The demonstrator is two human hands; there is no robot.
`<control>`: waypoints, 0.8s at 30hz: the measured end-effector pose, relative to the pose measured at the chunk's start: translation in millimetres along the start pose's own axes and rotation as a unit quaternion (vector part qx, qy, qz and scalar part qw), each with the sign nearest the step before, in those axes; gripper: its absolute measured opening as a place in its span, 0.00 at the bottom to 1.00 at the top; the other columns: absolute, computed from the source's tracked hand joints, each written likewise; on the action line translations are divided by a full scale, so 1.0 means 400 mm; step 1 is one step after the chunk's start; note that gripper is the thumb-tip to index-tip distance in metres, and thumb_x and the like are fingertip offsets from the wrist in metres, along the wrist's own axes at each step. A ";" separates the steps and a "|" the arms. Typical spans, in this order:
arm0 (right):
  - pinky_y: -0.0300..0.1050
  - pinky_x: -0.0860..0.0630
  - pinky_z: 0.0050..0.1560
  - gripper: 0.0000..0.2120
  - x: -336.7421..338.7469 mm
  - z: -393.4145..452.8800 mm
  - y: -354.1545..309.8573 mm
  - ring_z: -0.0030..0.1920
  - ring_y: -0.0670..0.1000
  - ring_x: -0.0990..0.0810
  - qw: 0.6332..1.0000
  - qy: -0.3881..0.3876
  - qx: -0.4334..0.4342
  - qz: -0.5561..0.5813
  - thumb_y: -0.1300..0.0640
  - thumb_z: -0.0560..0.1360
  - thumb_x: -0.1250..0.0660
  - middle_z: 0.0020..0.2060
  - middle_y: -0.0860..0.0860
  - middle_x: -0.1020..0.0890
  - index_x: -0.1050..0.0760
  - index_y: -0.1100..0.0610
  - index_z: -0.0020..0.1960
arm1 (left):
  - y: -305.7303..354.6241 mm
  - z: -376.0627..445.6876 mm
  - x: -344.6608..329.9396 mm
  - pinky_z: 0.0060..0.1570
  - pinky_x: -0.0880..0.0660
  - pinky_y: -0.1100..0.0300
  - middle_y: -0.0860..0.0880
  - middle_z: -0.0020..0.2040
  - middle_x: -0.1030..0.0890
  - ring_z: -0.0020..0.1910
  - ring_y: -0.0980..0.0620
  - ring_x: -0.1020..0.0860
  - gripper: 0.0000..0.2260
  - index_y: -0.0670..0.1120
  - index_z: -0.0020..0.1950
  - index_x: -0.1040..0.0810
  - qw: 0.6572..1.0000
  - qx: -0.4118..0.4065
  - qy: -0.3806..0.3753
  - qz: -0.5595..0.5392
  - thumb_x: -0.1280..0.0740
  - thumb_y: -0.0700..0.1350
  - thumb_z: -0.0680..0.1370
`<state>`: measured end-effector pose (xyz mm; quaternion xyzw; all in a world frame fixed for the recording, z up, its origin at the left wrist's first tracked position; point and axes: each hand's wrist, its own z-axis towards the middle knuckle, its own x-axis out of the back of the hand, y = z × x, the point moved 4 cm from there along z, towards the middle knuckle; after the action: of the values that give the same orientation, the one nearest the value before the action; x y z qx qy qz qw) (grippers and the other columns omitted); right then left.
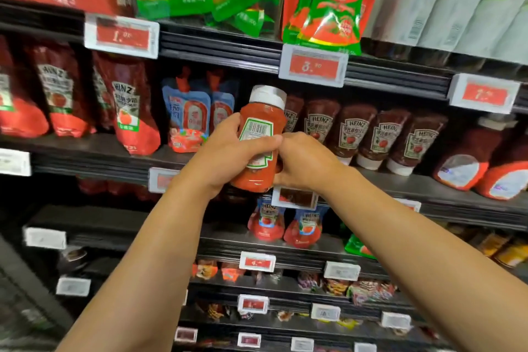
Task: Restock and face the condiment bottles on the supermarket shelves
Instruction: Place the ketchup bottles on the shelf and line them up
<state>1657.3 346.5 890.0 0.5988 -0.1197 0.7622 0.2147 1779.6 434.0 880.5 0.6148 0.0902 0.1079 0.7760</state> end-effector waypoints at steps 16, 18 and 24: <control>0.36 0.21 0.52 0.22 0.027 -0.322 0.163 0.55 0.44 0.18 0.784 0.295 -0.149 0.525 0.55 0.73 0.28 0.54 0.43 0.18 0.27 0.49 0.65 | -0.005 0.109 -0.322 0.48 0.16 0.48 0.46 0.50 0.13 0.47 0.48 0.13 0.35 0.45 0.60 0.22 0.999 0.040 0.028 -0.014 0.19 0.58 0.59; 0.37 0.20 0.52 0.27 0.015 -0.345 0.176 0.55 0.46 0.16 0.767 0.290 -0.155 0.552 0.50 0.72 0.25 0.57 0.41 0.19 0.31 0.47 0.68 | -0.006 0.118 -0.373 0.44 0.16 0.50 0.46 0.50 0.14 0.46 0.49 0.13 0.35 0.46 0.59 0.24 0.998 0.039 0.029 -0.045 0.19 0.59 0.57; 0.39 0.19 0.48 0.27 0.014 -0.382 0.261 0.50 0.47 0.13 0.743 0.291 -0.190 0.572 0.56 0.70 0.20 0.51 0.47 0.13 0.28 0.48 0.65 | -0.009 0.132 -0.468 0.42 0.17 0.52 0.47 0.48 0.15 0.44 0.50 0.13 0.34 0.47 0.56 0.27 0.996 0.029 0.013 -0.082 0.17 0.54 0.55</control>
<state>1475.5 322.7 864.2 0.1138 -0.5141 0.8405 -0.1281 1614.3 331.7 890.2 0.6259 0.1535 0.0493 0.7631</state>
